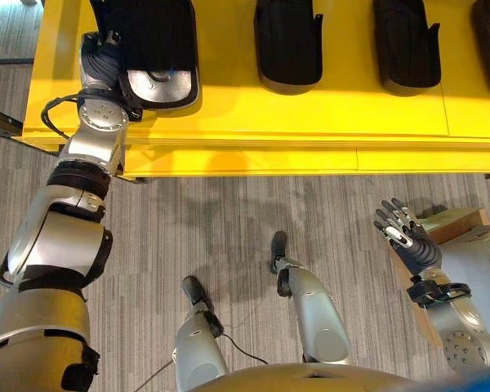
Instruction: Move parts from the plastic box to the shelf.
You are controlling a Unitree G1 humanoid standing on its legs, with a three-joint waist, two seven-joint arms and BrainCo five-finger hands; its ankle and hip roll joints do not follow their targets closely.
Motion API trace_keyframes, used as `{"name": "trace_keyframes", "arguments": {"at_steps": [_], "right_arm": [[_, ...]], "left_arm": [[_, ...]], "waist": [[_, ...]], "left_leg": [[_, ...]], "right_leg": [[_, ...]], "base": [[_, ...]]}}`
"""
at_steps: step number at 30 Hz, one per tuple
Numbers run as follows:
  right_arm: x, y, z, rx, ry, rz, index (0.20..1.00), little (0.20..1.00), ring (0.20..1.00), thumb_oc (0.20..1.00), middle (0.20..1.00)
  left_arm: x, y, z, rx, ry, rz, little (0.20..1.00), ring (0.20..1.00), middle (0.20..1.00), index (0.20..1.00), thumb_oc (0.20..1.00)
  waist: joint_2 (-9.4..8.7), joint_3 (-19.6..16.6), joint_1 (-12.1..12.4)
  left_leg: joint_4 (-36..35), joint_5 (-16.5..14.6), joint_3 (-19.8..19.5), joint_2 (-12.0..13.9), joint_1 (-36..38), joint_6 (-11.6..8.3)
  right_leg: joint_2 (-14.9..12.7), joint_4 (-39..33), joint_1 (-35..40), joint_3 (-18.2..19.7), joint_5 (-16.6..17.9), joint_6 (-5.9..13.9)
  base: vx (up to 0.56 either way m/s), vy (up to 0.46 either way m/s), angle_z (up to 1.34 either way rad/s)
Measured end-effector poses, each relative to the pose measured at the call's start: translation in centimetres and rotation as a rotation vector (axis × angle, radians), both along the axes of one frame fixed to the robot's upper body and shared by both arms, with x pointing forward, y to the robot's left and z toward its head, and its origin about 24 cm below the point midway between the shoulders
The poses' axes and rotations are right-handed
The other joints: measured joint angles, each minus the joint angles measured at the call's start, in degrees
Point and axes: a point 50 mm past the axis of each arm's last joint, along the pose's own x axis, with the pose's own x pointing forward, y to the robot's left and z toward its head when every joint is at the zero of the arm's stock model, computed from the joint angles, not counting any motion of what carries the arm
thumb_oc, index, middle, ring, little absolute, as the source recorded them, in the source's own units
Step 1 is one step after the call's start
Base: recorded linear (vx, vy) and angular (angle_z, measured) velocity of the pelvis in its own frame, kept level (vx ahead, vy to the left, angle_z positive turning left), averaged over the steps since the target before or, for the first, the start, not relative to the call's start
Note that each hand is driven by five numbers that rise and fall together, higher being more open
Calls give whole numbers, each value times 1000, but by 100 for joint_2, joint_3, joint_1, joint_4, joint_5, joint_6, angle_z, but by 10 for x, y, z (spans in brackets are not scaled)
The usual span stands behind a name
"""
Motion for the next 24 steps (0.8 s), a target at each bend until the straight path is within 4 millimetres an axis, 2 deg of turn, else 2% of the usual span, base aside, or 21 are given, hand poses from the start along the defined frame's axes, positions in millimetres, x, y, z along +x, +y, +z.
{"name": "trace_keyframes", "arguments": {"at_steps": [3,8,11,19,24], "right_arm": [[0,1,0,2,-4,12,1000,1000,1000,1000,1000],[-1,1,0,6,-2,19,1000,1000,1000,1000,1000],[-4,1,-2,24,8,16,1000,1000,1000,1000,1000],[-11,1,-4,33,20,40,1000,1000,1000,1000,1000],[-12,0,-2,31,11,41,1000,1000,1000,1000,1000]], "left_arm": [[-1,4,3,-4,4,13,200,200,200,200,200],[-2,14,-6,-46,42,44,200,200,200,200,200],[-3,23,-10,-76,73,65,200,200,200,200,200],[-6,31,-15,-80,114,96,200,200,200,200,200],[-6,32,0,-45,100,91,200,200,200,200,200]], "waist": [[-40,-99,18],[-146,-215,24],[-160,-445,7],[-178,-457,-18],[-129,-541,-157]], "left_leg": [[79,-15,-81,4,-197,-21],[147,-30,-108,25,-275,-40],[262,-72,-136,109,-471,-90],[534,-103,-247,206,-795,-116],[855,-252,-241,251,-1097,-85]], "right_leg": [[-7,0,-128,-26,42,-63],[0,-15,-158,-40,68,-89],[87,-137,-259,-44,158,-84],[183,-320,-357,-47,326,-137],[189,-465,-494,-32,431,-96]], "base": [[12,1,8],[5,-1,2],[10,-4,-5],[5,4,-2],[14,12,-4]]}}
